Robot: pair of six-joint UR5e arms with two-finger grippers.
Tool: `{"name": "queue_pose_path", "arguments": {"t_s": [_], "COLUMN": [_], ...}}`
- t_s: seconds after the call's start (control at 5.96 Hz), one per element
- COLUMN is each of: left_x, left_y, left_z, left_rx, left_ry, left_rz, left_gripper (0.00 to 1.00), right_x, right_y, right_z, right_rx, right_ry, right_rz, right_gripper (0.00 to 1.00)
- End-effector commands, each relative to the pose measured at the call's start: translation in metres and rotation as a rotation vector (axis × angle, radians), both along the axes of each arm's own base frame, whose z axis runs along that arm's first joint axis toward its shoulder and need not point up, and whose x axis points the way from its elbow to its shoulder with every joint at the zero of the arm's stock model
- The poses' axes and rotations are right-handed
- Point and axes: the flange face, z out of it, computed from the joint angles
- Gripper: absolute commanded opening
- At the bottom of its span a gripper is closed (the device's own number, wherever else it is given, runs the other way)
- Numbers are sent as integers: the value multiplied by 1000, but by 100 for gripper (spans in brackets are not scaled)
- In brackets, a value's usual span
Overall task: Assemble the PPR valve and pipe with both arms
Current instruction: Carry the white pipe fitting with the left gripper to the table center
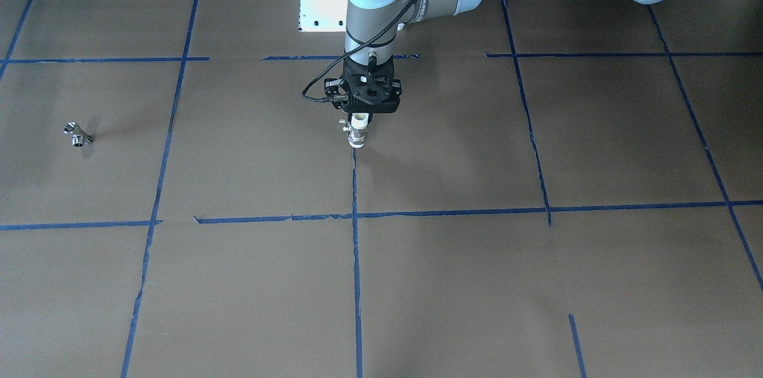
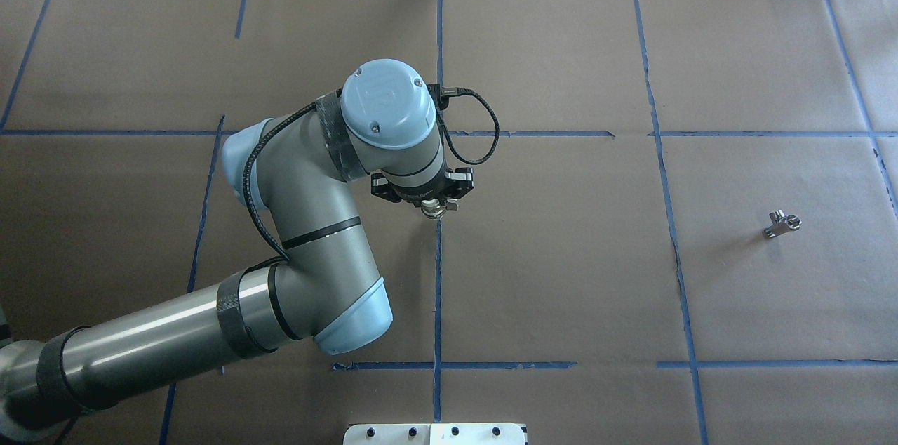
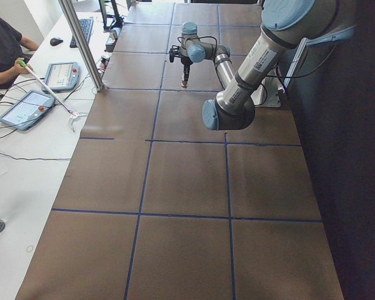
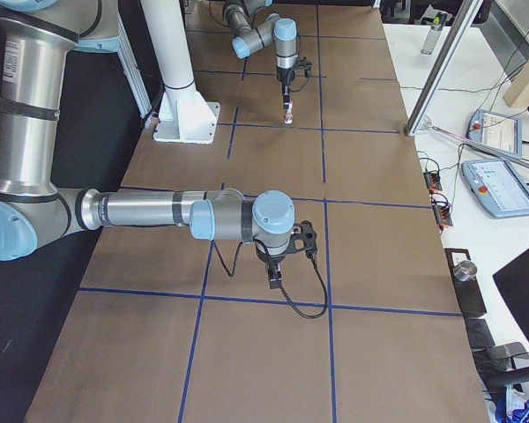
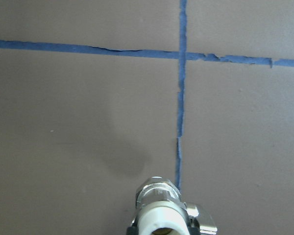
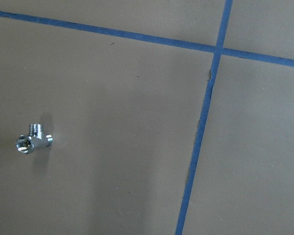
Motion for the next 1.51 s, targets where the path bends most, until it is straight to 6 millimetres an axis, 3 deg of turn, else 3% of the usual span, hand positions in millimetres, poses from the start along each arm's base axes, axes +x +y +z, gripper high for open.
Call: {"name": "queue_pose_path", "arguments": {"t_s": [0.0,0.34,0.84,1.01,1.18,1.34], "left_x": [12,15,18,18,18,18], "left_y": [8,9,13,13,13,13], "left_z": [3,5,7,6,7,6], "left_rx": [2,0,0,2,1,3], "left_ry": [-13,-19,-21,-19,-21,-17], "left_rz": [2,4,11,12,12,12], "left_gripper": [0,3,24,40,66,77], "right_x": [0,-1,-1,-1,-1,-1], "right_y": [0,0,0,0,0,0], "right_z": [0,0,0,0,0,0], "right_rx": [0,0,0,0,-2,-2], "right_ry": [0,0,0,-2,-2,-2], "right_rz": [0,-1,-1,-2,-1,-2], "right_gripper": [100,100,100,100,100,100]}}
